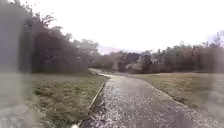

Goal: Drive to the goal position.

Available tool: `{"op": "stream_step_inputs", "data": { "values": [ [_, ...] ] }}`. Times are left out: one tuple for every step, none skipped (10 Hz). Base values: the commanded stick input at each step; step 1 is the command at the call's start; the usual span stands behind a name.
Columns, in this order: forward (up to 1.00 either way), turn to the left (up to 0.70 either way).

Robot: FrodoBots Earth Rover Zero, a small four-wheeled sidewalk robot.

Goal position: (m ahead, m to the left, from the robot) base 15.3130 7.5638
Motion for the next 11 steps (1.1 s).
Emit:
{"op": "stream_step_inputs", "data": {
  "values": [
    [1.0, -0.26],
    [1.0, -0.34],
    [1.0, -0.4],
    [1.0, -0.38],
    [1.0, -0.37],
    [1.0, -0.07],
    [1.0, -0.02],
    [1.0, 0.0],
    [1.0, 0.0],
    [1.0, 0.0],
    [1.0, 0.0]
  ]
}}
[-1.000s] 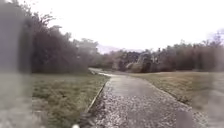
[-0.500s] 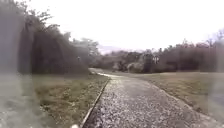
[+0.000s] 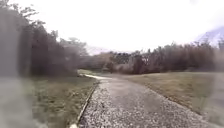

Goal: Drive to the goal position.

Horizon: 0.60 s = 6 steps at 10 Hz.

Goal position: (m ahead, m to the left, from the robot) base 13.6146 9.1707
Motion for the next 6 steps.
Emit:
{"op": "stream_step_inputs", "data": {
  "values": [
    [1.0, 0.0],
    [1.0, 0.0],
    [1.0, 0.0],
    [1.0, 0.0],
    [1.0, 0.0],
    [1.0, 0.0]
  ]
}}
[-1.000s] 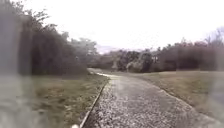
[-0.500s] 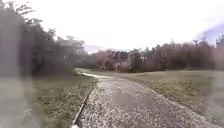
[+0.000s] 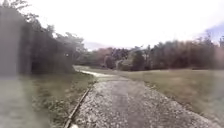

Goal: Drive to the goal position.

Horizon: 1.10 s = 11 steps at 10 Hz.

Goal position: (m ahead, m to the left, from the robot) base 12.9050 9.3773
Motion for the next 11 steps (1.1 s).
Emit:
{"op": "stream_step_inputs", "data": {
  "values": [
    [1.0, 0.0],
    [1.0, 0.0],
    [1.0, 0.0],
    [1.0, 0.0],
    [1.0, 0.0],
    [1.0, 0.0],
    [1.0, 0.0],
    [1.0, 0.0],
    [1.0, 0.0],
    [1.0, 0.0],
    [1.0, 0.0]
  ]
}}
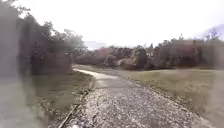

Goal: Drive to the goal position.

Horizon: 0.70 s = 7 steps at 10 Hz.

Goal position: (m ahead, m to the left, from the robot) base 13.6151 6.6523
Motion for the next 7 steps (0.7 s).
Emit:
{"op": "stream_step_inputs", "data": {
  "values": [
    [1.0, 0.0],
    [1.0, 0.0],
    [1.0, 0.0],
    [1.0, 0.0],
    [1.0, 0.0],
    [1.0, 0.0],
    [1.0, 0.0]
  ]
}}
